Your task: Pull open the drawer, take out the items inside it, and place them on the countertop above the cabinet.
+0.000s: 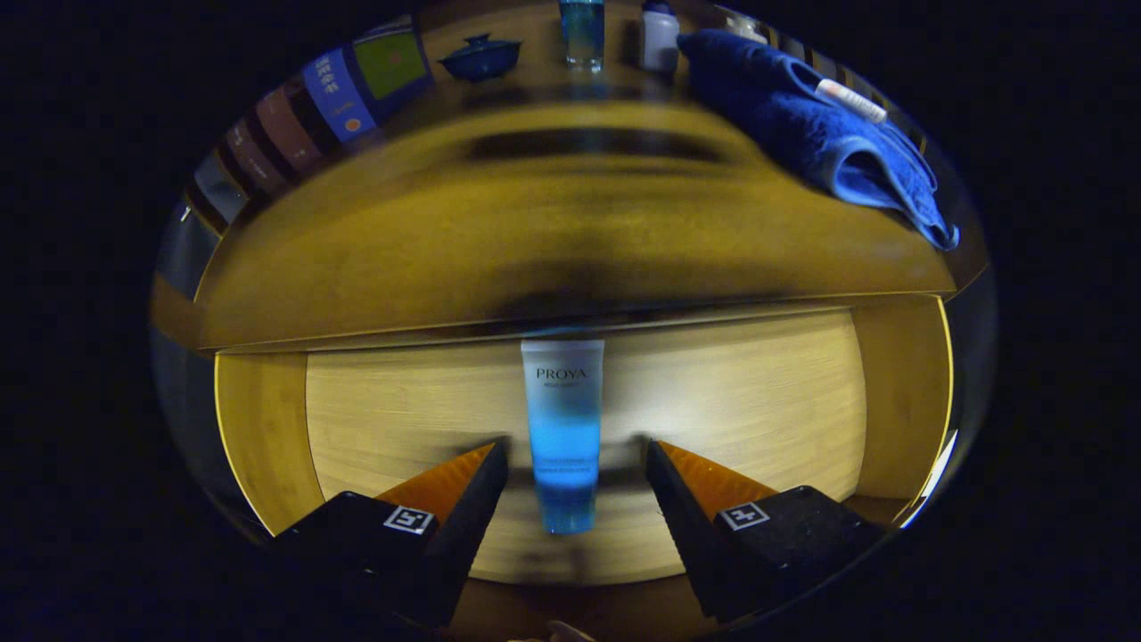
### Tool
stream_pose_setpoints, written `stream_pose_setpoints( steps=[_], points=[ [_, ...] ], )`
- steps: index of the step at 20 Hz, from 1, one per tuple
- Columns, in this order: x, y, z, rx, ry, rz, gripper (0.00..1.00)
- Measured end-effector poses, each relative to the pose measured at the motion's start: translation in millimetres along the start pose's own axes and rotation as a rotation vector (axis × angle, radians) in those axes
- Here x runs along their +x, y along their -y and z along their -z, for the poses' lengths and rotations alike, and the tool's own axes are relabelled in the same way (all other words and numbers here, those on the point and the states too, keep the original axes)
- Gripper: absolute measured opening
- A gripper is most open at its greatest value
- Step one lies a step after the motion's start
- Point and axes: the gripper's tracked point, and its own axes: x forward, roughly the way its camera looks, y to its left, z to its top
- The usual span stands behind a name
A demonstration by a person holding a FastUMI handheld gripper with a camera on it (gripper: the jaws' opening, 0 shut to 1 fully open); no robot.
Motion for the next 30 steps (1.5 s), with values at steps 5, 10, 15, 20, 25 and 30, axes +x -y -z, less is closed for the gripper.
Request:
stream_pose_setpoints(
  steps=[5, 10, 15, 20, 25, 30],
  points=[
    [-3, 2, 5, -0.010, -0.053, 0.035, 0.88],
    [-2, 3, 4, -0.005, -0.034, 0.036, 0.45],
    [-18, 4, -3, 0.020, 0.002, -0.010, 0.38],
    [-65, 4, 1, 0.039, 0.055, -0.072, 0.39],
    [-100, 10, 0, 0.036, 0.150, -0.093, 0.38],
    [-155, 7, -55, 0.020, 0.320, -0.120, 0.38]
  ],
)
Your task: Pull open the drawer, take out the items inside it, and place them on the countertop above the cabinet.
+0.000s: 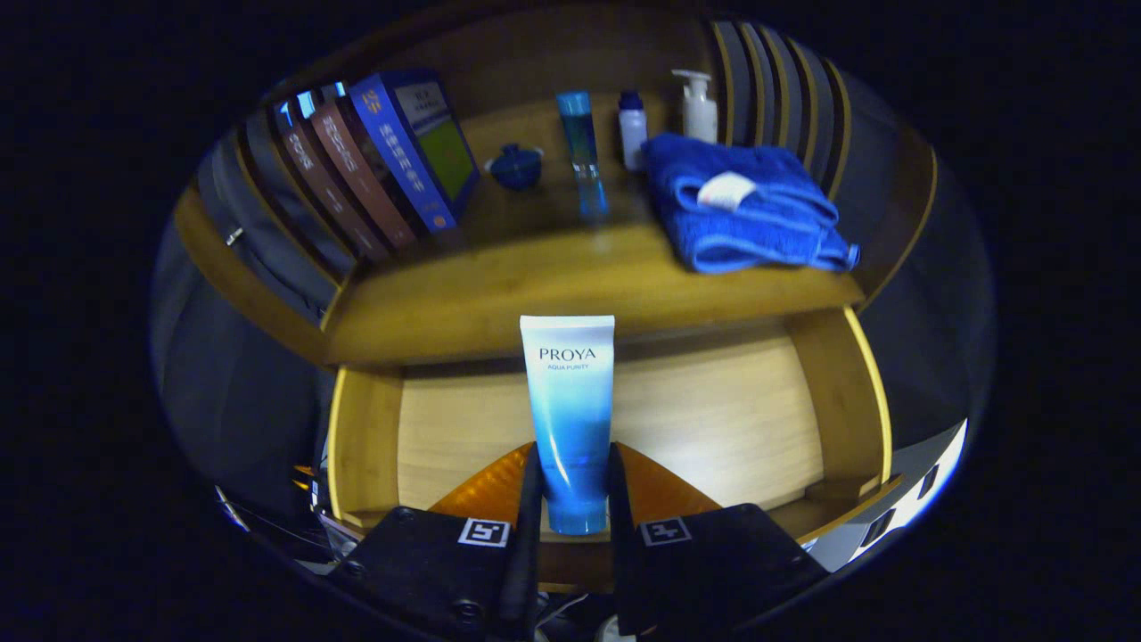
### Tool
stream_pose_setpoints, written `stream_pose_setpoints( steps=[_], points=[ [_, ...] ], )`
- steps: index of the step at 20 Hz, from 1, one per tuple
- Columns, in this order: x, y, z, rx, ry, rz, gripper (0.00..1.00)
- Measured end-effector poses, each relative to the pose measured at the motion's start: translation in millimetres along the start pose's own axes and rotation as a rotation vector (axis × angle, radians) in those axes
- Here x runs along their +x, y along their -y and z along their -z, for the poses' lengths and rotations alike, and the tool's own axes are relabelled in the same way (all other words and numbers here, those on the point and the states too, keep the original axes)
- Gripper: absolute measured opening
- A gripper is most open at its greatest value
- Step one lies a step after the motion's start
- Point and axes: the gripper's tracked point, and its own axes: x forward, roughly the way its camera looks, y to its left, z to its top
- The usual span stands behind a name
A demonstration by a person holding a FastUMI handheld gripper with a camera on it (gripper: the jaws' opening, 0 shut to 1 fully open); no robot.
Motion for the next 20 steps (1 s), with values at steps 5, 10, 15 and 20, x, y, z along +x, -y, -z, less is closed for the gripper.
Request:
stream_pose_setpoints(
  steps=[5, 10, 15, 20],
  points=[
    [18, -5, -82, -0.033, 0.091, 0.026, 0.38],
    [62, -13, -127, -0.071, 0.060, 0.050, 0.39],
    [99, -6, -133, -0.053, -0.018, 0.088, 0.38],
    [111, -7, -130, -0.029, -0.036, 0.071, 0.46]
  ],
)
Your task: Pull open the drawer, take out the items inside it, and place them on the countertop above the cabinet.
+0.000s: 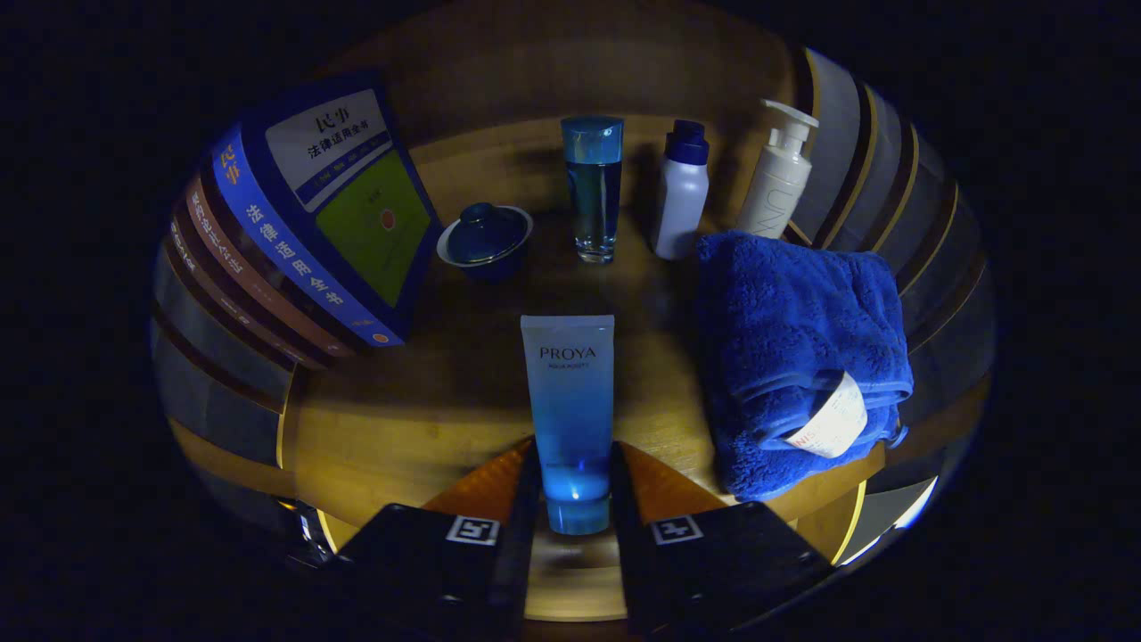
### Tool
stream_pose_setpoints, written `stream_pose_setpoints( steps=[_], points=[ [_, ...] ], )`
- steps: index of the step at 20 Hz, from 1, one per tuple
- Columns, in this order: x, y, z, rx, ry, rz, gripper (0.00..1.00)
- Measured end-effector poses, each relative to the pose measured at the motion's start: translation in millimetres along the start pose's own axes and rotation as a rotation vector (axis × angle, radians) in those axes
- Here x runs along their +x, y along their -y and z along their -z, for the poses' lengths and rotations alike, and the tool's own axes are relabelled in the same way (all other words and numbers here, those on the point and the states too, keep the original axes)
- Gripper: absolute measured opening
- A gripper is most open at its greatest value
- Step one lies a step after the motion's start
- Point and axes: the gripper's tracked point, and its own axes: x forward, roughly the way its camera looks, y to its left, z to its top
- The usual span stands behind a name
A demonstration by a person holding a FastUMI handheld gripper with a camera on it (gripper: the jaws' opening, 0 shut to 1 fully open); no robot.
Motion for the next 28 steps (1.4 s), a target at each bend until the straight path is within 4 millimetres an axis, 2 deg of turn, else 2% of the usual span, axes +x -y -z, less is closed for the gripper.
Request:
stream_pose_setpoints(
  steps=[5, 8, 13, 15, 17, 21, 24, 26, 28],
  points=[
    [-7, -5, -5, 0.009, 0.038, -0.016, 0.72],
    [-10, -6, 1, 0.008, 0.043, -0.022, 1.00],
    [-45, -9, 10, 0.009, 0.121, -0.048, 1.00],
    [-68, -8, 18, 0.014, 0.171, -0.056, 1.00],
    [-96, -11, 28, 0.017, 0.229, -0.080, 1.00],
    [-166, -8, 45, -0.006, 0.449, -0.122, 1.00],
    [-211, 0, 78, 0.003, 0.601, -0.158, 1.00],
    [-224, 13, 110, 0.029, 0.648, -0.157, 1.00],
    [-227, 23, 142, 0.060, 0.671, -0.152, 1.00]
  ],
)
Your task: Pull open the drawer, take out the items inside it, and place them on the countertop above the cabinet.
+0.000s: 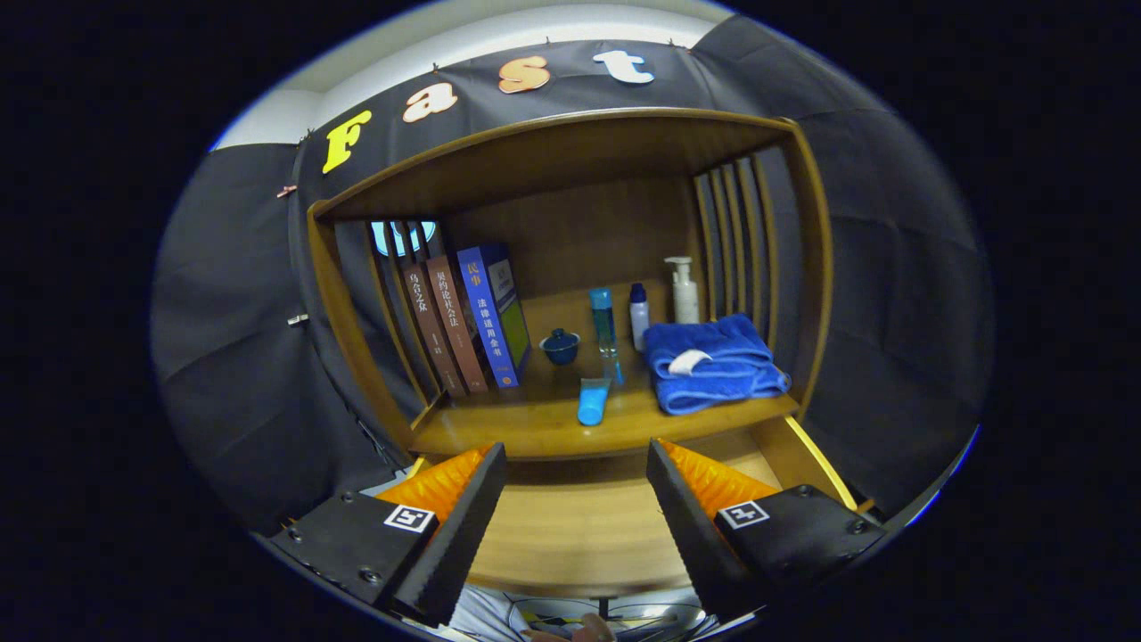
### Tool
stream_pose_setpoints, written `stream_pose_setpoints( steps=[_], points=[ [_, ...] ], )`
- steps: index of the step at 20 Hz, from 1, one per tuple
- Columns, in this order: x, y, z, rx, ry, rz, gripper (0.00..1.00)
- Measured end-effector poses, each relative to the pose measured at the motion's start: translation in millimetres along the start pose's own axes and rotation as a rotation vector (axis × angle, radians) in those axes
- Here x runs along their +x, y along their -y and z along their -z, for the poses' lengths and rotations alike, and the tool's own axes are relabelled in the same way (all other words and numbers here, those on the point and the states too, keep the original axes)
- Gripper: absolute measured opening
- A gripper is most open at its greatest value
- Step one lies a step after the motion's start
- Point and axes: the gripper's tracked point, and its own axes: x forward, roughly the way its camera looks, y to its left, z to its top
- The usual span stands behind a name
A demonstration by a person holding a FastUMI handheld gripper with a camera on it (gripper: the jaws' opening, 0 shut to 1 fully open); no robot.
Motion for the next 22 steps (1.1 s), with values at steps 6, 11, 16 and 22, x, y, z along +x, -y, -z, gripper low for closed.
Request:
stream_pose_setpoints(
  steps=[6, 11, 16, 22],
  points=[
    [-41, 25, 92, -0.001, 0.014, 0.045, 1.00],
    [-39, 27, 137, -0.042, -0.002, 0.060, 1.00],
    [-22, 32, 165, -0.027, -0.080, 0.067, 1.00],
    [-13, 30, 159, -0.036, -0.063, 0.067, 0.99]
  ],
)
